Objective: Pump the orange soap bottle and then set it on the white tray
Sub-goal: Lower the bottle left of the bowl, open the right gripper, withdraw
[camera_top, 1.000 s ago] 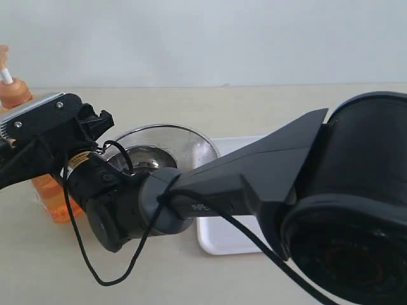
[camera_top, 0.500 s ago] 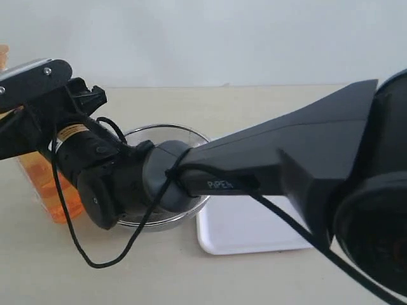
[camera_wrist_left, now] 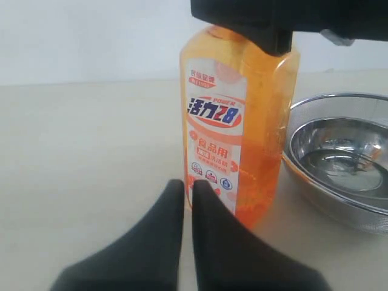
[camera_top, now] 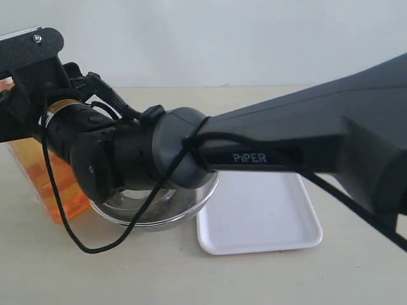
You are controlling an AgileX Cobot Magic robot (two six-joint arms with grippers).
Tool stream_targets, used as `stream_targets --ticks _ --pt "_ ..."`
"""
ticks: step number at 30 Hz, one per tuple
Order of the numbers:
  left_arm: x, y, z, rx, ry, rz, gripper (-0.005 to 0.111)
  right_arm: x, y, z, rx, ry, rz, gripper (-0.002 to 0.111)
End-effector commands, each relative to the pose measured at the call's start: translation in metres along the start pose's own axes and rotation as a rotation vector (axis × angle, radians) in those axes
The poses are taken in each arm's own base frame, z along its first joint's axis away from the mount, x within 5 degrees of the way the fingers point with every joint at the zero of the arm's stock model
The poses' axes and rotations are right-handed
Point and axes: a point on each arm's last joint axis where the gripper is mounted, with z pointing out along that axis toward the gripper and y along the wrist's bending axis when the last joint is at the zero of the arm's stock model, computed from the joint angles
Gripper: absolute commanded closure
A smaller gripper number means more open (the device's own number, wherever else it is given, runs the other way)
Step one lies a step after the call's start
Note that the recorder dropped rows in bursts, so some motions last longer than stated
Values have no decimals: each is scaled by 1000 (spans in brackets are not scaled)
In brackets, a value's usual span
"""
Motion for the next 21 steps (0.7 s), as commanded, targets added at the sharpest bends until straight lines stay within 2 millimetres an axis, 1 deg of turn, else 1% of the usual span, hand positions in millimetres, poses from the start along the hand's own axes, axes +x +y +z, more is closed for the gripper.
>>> stream_targets --ticks 1,7,15,21 --pt "1 0 0 -2 -1 -2 102 -15 0 -4 -8 -8 -20 20" --pt "1 0 0 -2 -1 -2 102 -34 1 -12 -28 22 -22 21" --pt "1 0 0 -2 -1 -2 102 -60 5 -29 -86 115 5 21" --pt "1 0 0 -2 -1 -2 102 -70 7 -39 -130 189 12 21"
